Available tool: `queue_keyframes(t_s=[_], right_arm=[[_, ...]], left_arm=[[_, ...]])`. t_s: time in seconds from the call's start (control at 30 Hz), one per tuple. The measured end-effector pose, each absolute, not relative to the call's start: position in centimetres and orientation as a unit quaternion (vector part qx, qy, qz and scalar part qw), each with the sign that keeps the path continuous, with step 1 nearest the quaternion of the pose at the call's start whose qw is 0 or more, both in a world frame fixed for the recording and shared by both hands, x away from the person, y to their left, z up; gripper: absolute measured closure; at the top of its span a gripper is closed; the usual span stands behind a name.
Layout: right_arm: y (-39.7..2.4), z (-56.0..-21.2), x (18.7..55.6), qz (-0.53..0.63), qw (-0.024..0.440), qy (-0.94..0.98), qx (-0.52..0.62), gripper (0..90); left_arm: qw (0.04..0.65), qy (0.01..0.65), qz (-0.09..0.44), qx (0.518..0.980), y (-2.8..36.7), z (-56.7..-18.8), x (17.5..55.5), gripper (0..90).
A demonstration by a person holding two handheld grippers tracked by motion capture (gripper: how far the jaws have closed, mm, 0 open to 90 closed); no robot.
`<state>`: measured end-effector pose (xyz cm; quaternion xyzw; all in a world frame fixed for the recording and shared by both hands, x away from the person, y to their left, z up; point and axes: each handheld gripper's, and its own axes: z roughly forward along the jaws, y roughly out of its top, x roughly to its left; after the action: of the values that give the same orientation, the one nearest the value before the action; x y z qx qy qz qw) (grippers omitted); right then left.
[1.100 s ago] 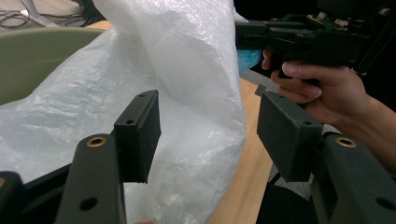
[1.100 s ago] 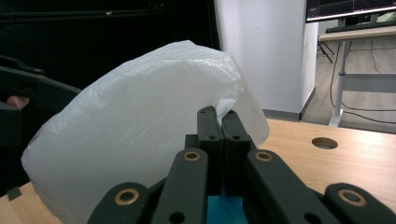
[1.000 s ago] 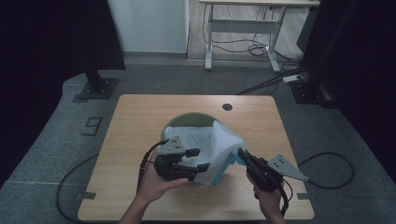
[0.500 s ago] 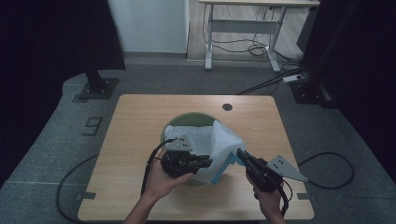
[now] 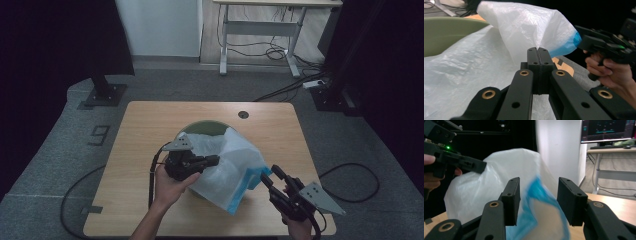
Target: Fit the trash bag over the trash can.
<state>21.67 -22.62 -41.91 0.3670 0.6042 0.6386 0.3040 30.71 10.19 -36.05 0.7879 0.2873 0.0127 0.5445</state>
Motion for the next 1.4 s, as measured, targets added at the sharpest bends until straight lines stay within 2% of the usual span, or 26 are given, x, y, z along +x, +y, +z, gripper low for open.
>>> queue_keyframes(t_s=[0.17,0.2,0.37,0.63,0.9,1.27,1.4], right_arm=[[-23.8,-42.7,20.5,0.637,0.303,0.601,0.377,53.2],[-24.0,-43.0,20.0,0.638,0.297,0.603,0.377,55.8],[-23.3,-43.4,19.4,0.634,0.288,0.622,0.359,58.1],[-21.8,-44.1,21.6,0.625,0.276,0.640,0.352,66.9],[-21.1,-42.9,22.8,0.630,0.278,0.644,0.334,73.2],[-20.7,-42.4,23.8,0.635,0.270,0.637,0.343,75.1],[-20.3,-42.0,23.8,0.633,0.278,0.637,0.340,88.6]], left_arm=[[0.552,0.300,0.009,0.778,11.0,-36.0,31.1,89.8],[0.557,0.303,0.005,0.773,11.3,-35.9,31.3,89.8],[0.563,0.308,0.000,0.767,11.7,-35.9,31.4,89.8],[0.560,0.308,0.001,0.769,11.8,-35.9,31.4,89.8],[0.559,0.308,-0.002,0.770,11.7,-36.2,31.5,89.7],[0.556,0.308,-0.005,0.772,11.6,-36.3,31.7,89.7],[0.560,0.311,0.002,0.768,11.7,-36.2,31.7,89.7]])
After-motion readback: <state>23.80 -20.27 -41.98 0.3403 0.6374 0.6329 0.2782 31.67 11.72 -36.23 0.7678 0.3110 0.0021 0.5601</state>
